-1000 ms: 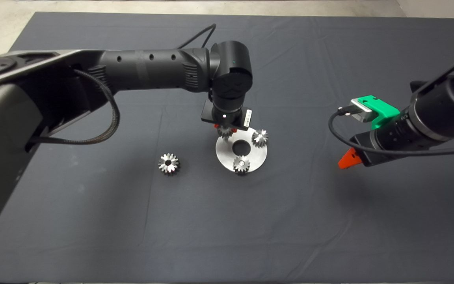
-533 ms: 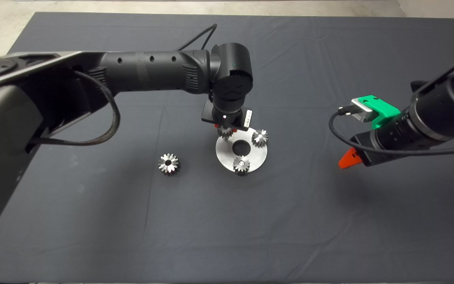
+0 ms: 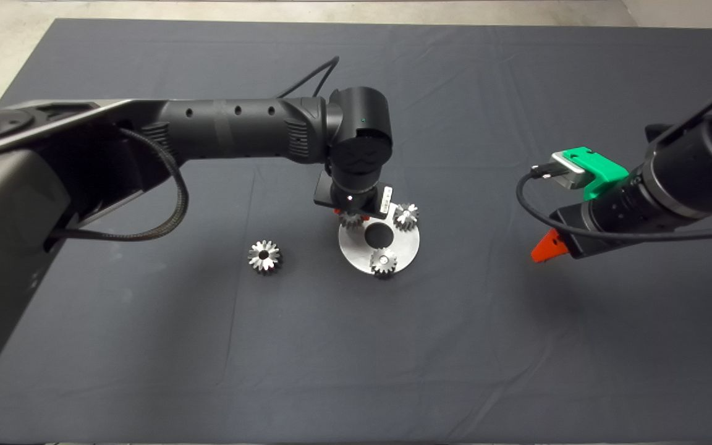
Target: Remove an incorrectly installed larger gear and replace it with the correct smaller gear
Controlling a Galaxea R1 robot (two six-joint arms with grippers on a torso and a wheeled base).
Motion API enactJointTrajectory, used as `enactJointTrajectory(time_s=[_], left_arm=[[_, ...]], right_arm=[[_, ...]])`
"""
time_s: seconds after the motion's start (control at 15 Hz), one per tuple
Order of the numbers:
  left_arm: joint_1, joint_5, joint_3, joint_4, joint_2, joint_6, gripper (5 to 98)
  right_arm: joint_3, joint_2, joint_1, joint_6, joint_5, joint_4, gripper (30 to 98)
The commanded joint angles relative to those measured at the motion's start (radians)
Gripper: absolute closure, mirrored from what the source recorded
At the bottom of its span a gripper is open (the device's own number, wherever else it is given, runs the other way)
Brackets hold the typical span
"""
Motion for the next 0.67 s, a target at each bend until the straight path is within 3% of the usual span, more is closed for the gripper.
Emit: enactJointTrajectory(time_s=[0.0, 0.6], left_arm=[[-0.023, 0.049, 0.012, -0.01, 0.008, -0.01, 79.9], [-0.019, 0.051, 0.027, -0.015, 0.006, -0.016, 73.8]], right_arm=[[0.001, -0.002, 0.025, -0.005, -0.099, 0.023, 64.9], [-0.009, 0.005, 0.031, -0.005, -0.097, 0.023, 64.9]])
